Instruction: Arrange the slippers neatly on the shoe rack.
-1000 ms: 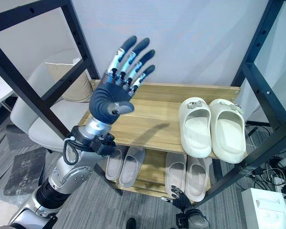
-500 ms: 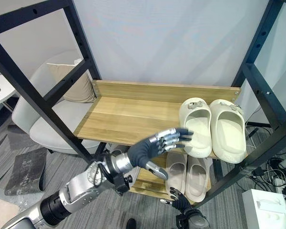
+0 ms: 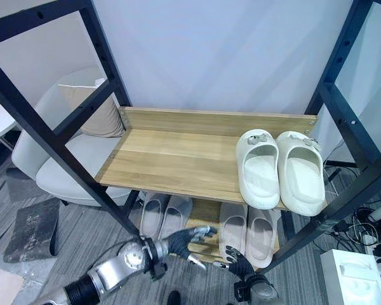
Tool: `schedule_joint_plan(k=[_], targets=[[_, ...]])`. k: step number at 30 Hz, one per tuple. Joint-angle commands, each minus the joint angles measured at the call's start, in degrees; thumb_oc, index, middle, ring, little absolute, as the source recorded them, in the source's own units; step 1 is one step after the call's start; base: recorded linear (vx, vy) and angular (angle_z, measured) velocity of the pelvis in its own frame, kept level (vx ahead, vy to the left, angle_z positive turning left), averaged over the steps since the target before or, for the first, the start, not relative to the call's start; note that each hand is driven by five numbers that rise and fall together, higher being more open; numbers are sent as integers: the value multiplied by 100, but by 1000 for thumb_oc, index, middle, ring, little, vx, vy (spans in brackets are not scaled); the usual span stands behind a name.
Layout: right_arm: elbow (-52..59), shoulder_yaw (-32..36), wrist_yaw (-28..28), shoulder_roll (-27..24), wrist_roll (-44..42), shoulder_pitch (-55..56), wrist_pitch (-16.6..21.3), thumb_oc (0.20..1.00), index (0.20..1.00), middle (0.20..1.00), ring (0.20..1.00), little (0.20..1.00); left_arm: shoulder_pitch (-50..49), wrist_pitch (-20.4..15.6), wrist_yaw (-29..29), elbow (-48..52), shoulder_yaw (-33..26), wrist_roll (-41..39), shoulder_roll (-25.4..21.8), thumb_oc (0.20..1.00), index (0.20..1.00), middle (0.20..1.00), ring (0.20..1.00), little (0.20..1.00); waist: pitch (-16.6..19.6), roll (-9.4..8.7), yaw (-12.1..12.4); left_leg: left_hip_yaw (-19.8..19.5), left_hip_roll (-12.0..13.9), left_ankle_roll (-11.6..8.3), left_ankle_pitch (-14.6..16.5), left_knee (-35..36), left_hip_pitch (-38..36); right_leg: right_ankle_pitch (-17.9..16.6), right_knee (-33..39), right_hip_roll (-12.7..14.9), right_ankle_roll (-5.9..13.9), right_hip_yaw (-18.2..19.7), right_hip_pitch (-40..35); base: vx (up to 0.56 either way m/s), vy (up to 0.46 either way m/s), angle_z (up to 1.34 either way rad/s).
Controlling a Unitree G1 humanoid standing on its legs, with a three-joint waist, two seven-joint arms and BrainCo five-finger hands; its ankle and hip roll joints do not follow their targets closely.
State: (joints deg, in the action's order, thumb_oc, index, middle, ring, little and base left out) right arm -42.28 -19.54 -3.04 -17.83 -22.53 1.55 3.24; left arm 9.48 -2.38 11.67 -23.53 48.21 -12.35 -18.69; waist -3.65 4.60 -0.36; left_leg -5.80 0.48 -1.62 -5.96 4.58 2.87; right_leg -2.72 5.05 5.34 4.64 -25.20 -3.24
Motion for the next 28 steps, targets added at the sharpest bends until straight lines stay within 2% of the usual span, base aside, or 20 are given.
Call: schedule_joint_plan(k=[1, 4, 8, 11, 14, 18, 28], targets=[[231, 56, 141, 185, -135, -339, 199, 1000, 1000, 1000, 1000, 1000, 32, -182, -697, -893, -858, -392, 427, 1000, 1000, 1000, 1000, 1000, -220, -326, 27, 57, -111, -97, 517, 42, -386, 281, -5, 143, 277, 5, -164, 0, 0, 0], [227, 69, 223, 215, -175, -354, 210, 1000, 1000, 1000, 1000, 1000, -2, -187, -883, -1238, -1072, -739, 613, 1000, 1000, 1000, 1000, 1000, -221, -347, 32, 42, -109, -93, 509, 42, -371, 277, -5, 139, 272, -5, -149, 0, -11, 4], [219, 181, 427, 279, -238, -362, 241, 1000, 1000, 1000, 1000, 1000, -70, -265, -1377, -1483, -1636, -1630, 839, 1000, 1000, 1000, 1000, 1000, -237, -388, 58, 27, -109, -95, 490, 42, -344, 271, -5, 140, 266, -25, -125, -1, -5, 1], [228, 257, 579, 284, -244, -390, 284, 1000, 1000, 1000, 1000, 1000, -136, -297, -1574, -1585, -1940, -1878, 906, 1000, 1000, 1000, 1000, 1000, -244, -409, 76, 33, -111, -95, 481, 42, -341, 281, -5, 135, 260, -25, -125, 0, 0, 0], [228, 268, 634, 291, -245, -418, 303, 1000, 1000, 1000, 1000, 1000, -158, -328, -1652, -1626, -2082, -1870, 889, 1000, 1000, 1000, 1000, 1000, -244, -419, 78, 48, -106, -95, 488, 42, -342, 285, -5, 134, 256, -3, -129, 0, 0, 0], [166, 399, 722, 274, -261, -498, 304, 1000, 1000, 1000, 1000, 1000, -366, -375, -1738, -1633, -2579, -1810, 781, 1000, 1000, 1000, 1000, 1000, -224, -395, 44, 146, -92, -97, 499, 42, -360, 298, -5, 137, 249, 79, -123, 7, 0, -2], [186, 400, 709, 319, -282, -504, 290, 1000, 1000, 1000, 1000, 1000, -535, -364, -1801, -2080, -2946, -1781, 842, 1000, 1000, 1000, 1000, 1000, -207, -378, -13, 255, -91, -100, 516, 42, -404, 300, -5, 142, 232, 171, -130, 6, 0, -5]])
